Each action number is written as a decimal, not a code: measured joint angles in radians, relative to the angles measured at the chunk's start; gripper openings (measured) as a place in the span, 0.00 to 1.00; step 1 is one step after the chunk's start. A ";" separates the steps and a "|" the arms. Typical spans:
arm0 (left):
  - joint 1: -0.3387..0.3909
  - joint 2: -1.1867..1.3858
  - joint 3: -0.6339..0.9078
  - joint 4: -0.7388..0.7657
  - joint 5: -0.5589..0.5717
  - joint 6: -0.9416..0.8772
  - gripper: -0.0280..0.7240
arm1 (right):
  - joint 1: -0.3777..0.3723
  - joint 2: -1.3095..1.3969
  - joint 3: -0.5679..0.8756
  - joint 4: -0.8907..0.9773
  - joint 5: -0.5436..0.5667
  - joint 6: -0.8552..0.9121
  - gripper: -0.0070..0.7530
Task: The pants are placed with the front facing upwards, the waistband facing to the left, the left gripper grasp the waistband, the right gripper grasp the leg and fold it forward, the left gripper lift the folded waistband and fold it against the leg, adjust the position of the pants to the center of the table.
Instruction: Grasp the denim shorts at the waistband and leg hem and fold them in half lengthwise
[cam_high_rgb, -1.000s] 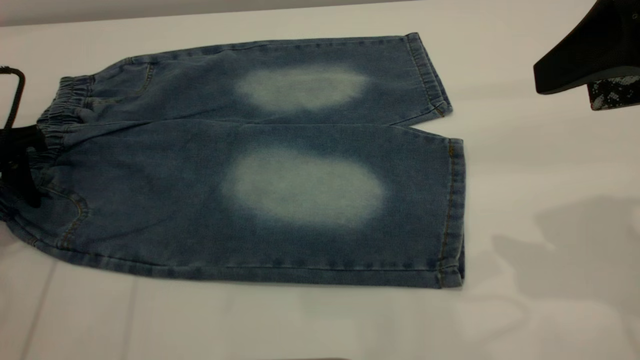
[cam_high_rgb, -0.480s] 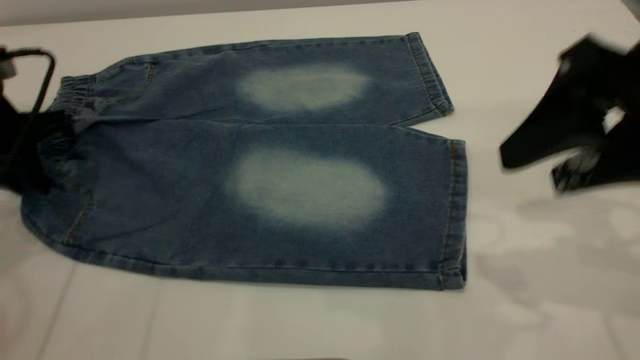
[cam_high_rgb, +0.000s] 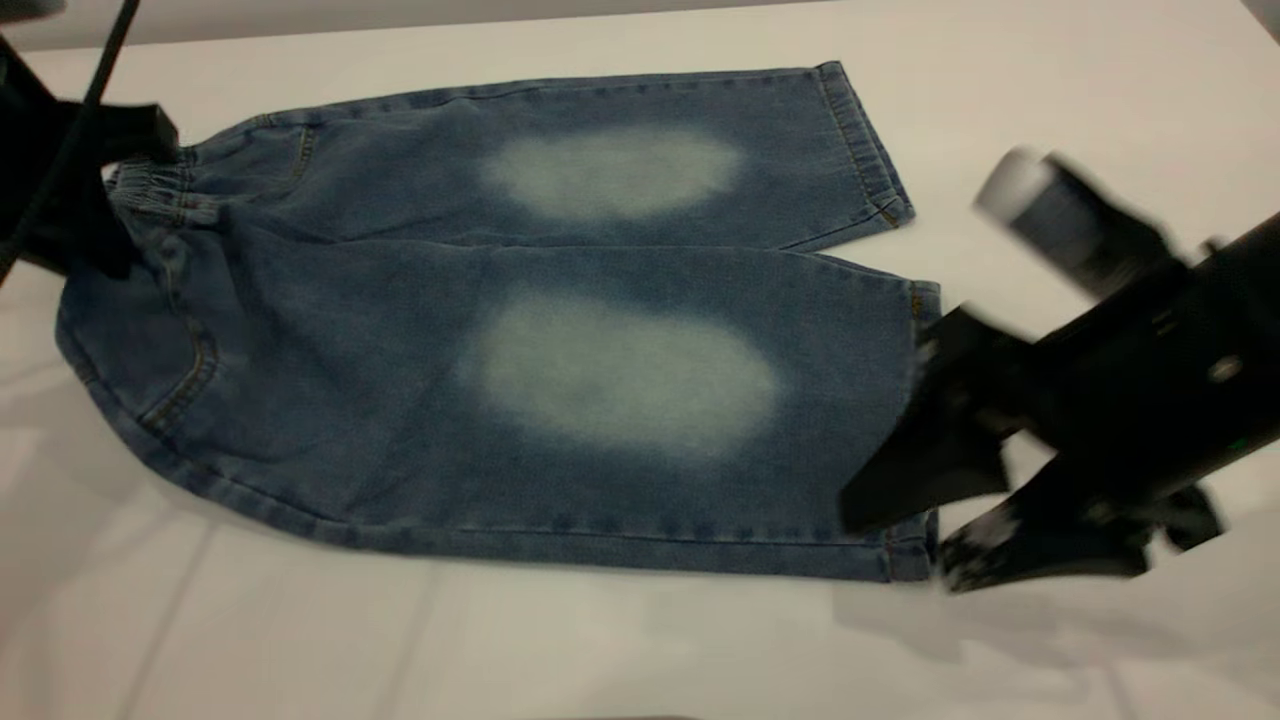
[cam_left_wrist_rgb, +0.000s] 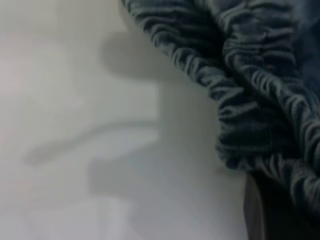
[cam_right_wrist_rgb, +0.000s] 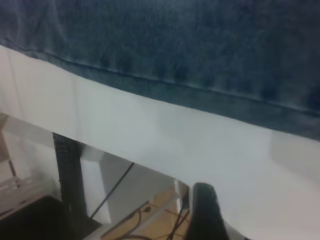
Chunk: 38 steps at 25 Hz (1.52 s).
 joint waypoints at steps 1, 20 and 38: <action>-0.002 -0.009 0.000 -0.002 0.002 0.001 0.14 | 0.013 0.021 -0.008 0.015 -0.001 -0.016 0.58; -0.003 -0.030 0.000 -0.002 0.032 0.002 0.15 | 0.026 0.154 -0.191 0.038 -0.036 -0.008 0.58; -0.004 -0.030 0.000 -0.003 0.039 0.002 0.15 | 0.024 0.160 -0.226 0.043 -0.137 0.032 0.04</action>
